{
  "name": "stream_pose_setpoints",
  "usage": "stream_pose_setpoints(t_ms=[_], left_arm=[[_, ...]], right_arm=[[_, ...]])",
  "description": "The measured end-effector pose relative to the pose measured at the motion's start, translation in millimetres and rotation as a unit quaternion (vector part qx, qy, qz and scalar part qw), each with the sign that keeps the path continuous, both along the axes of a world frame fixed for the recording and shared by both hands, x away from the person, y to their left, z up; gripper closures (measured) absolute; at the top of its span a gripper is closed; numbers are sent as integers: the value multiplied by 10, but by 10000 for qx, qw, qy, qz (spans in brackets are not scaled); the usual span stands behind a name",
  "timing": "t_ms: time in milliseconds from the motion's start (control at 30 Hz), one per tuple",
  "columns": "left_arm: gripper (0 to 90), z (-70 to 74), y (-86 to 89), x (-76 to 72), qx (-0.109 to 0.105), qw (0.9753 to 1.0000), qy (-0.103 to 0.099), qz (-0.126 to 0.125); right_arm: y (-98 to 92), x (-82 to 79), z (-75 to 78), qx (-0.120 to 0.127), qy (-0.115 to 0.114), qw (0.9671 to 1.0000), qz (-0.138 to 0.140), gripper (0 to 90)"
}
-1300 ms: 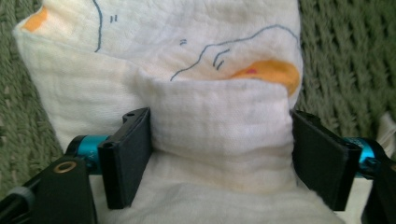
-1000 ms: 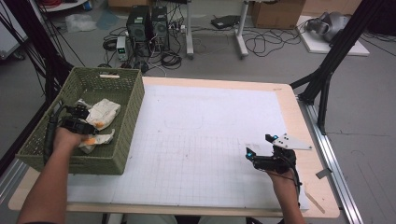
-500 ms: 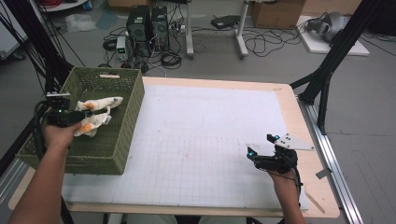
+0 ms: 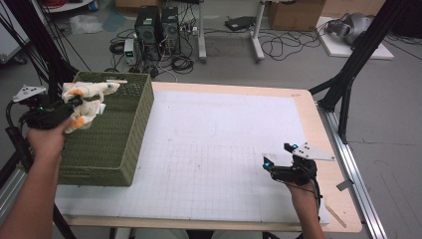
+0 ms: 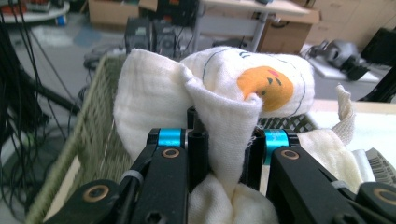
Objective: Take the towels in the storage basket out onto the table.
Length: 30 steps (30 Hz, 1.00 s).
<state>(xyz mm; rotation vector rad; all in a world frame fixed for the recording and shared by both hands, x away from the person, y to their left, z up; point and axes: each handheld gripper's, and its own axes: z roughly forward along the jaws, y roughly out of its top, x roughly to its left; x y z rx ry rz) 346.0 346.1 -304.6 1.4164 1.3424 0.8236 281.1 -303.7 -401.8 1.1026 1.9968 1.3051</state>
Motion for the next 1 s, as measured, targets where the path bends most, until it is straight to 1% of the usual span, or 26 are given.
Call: stream_pose_setpoints(t_ms=[100, 133, 167, 200, 300, 367, 400, 467, 500, 533, 567, 600, 667, 700, 733, 767, 800, 900, 933, 967, 1000], left_arm=[[773, 83, -46, -34, 63, 9998, -143, -110], [773, 83, -46, -34, 63, 9998, -143, -110], [773, 137, -83, -57, 65, 9995, -261, -159], [773, 164, -101, -68, 57, 9992, -343, -181], [773, 250, -161, -101, 29, 9983, -516, -286], [773, 301, -217, -123, 38, 9975, -591, -390], [773, 301, -217, -123, 38, 9975, -591, -390], [773, 365, -328, -158, 55, 9956, -688, -638], [773, 365, -328, -158, 55, 9956, -688, -638], [773, 382, -373, -169, 71, 9947, -719, -726], [773, 407, -467, -182, 59, 9930, -752, -910], [773, 407, -467, -182, 59, 9930, -752, -910], [773, 426, -567, -190, 57, 9909, -811, -1069], [773, 443, -661, -195, 49, 9892, -859, -1189], [773, 443, -661, -195, 49, 9892, -859, -1189], [774, 453, -706, -198, 43, 9881, -883, -1255], [773, 465, -799, -199, 26, 9858, -905, -1416], [773, 454, -966, -208, 57, 9815, -888, -1697], [773, 454, -966, -208, 57, 9815, -888, -1697], [773, 429, -1092, -218, 98, 9782, -882, -1876], [773, 429, -1092, -218, 98, 9782, -882, -1876]], right_arm=[[-1, 2, 1, -5, -10, 10000, 4, 79], [-1, 2, 1, -5, -10, 10000, 4, 79], [6, 1, 2, 34, 41, 10000, -4, 79], [6, 5, 2, 18, 33, 10000, 1, 79], [17, 9, 2, 4, 24, 10000, 52, 79], [24, 9, 1, 5, 45, 10000, 57, 79], [25, 9, 1, 4, 42, 10000, 62, 79], [26, 10, 1, 2, 39, 10000, 67, 79], [26, 10, 1, 2, 39, 10000, 67, 79], [28, 8, 0, 11, 55, 10000, 62, 79], [29, 10, -1, -6, 45, 10000, 68, 79], [32, 8, 0, -4, 52, 10000, 69, 79], [33, 10, -2, -23, 37, 10000, 76, 79], [34, 10, -1, -15, 40, 10000, 77, 79], [34, 10, -1, -15, 40, 10000, 77, 79], [35, 7, 2, 5, 41, 10000, 73, 79], [35, 6, 3, -2, 38, 10000, 70, 79], [37, 5, 2, 8, 52, 10000, 74, 79], [37, 5, 2, 8, 52, 10000, 74, 79], [37, 9, 1, -17, 30, 10000, 93, 80], [39, 9, 1, 0, 45, 9999, 96, 80]])
